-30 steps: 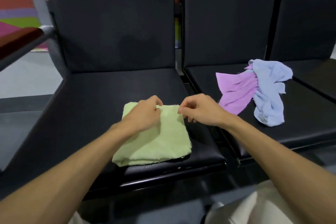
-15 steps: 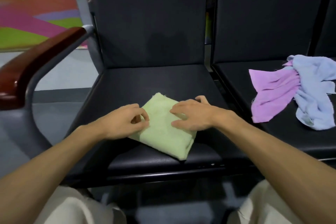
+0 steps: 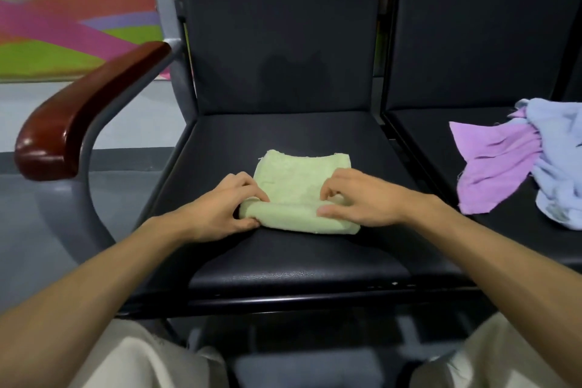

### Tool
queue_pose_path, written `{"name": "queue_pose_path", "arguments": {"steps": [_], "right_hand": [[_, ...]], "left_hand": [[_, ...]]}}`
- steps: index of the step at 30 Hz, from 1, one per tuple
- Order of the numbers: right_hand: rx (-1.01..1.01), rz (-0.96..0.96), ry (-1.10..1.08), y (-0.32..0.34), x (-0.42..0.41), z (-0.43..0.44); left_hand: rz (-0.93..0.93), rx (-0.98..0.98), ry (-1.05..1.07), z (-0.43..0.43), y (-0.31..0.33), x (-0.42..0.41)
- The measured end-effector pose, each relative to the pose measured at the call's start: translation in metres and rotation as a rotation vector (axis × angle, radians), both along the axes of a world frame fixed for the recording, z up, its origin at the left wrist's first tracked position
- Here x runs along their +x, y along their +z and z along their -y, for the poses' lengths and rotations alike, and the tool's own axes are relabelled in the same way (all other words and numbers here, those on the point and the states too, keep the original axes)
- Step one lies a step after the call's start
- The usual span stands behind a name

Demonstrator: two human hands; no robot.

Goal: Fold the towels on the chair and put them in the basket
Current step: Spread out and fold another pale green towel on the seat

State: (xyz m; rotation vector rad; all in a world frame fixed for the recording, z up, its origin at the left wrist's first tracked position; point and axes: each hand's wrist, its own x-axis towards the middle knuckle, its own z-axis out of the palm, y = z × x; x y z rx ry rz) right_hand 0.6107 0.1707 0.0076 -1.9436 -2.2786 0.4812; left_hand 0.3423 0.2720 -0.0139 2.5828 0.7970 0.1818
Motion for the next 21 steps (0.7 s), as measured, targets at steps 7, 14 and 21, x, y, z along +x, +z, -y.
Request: {"name": "queue_pose_path", "arguments": {"steps": [7, 14, 21], "right_hand": [[0.127, 0.224, -0.012, -0.001, -0.003, 0.026], [0.104, 0.109, -0.026, 0.014, -0.002, 0.037], [0.101, -0.389, -0.112, 0.029, -0.003, 0.045]], "left_hand": [[0.084, 0.089, 0.004, 0.001, 0.003, 0.013], [0.156, -0.052, 0.110, 0.023, 0.025, 0.011], [0.330, -0.232, 0.234, 0.039, 0.034, 0.006]]}}
